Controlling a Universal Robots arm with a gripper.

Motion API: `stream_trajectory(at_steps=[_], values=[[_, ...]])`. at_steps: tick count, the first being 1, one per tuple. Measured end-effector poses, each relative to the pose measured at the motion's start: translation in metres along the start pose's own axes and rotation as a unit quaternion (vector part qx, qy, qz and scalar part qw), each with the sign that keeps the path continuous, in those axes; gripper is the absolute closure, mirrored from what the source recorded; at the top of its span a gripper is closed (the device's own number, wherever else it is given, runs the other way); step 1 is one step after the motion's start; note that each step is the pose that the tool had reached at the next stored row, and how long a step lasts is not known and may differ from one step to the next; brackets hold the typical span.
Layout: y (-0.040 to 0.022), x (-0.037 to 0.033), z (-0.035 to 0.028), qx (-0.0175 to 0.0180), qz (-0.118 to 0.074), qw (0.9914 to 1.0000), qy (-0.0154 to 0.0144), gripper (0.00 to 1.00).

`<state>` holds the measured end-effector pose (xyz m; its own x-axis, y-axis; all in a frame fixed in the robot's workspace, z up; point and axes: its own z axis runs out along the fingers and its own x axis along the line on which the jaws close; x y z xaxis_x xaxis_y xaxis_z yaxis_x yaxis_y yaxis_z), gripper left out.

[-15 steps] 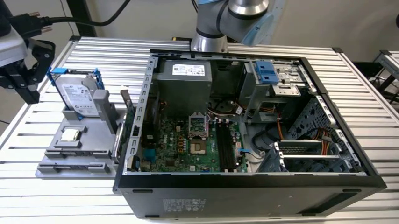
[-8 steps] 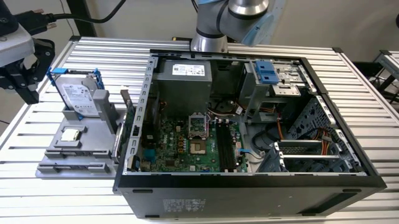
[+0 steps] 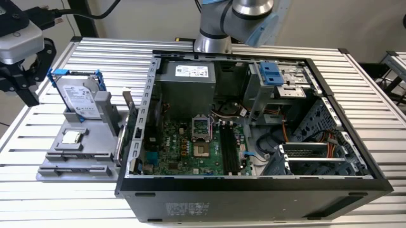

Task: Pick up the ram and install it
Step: 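Pick up the ram and move it above insertion slot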

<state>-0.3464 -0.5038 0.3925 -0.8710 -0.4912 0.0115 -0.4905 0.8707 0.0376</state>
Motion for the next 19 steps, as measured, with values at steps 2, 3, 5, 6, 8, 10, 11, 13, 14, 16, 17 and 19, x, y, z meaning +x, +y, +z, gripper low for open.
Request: stream_trajectory(at_steps=[2,3,5,6,8,10,11,13,14,16,17,19], values=[[0.0,0.0,0.0,0.0004,-0.018,0.99983,0.0008,1.0],[0.0,0.0,0.0,0.0006,-0.027,0.99963,0.0012,1.0],[0.0,0.0,0.0,0.001,-0.046,0.99895,0.002,1.0],[0.0,0.0,0.0,0.0012,-0.056,0.99845,0.0024,1.0],[0.0,0.0,0.0,0.0016,-0.073,0.99731,0.0032,1.0],[0.0,0.0,0.0,0.002,-0.091,0.99581,0.004,1.0],[0.0,0.0,0.0,0.0021,-0.1,0.99494,0.0043,1.0],[0.0,0.0,0.0,0.0024,-0.119,0.99291,0.005,1.0],[0.0,0.0,0.0,0.0025,-0.128,0.99181,0.0054,1.0],[0.0,0.0,0.0,0.0028,-0.145,0.98934,0.006,1.0],[0.0,0.0,0.0,0.0029,-0.155,0.98796,0.0063,1.0],[0.0,0.0,0.0,0.0031,-0.172,0.98502,0.0071,1.0]])
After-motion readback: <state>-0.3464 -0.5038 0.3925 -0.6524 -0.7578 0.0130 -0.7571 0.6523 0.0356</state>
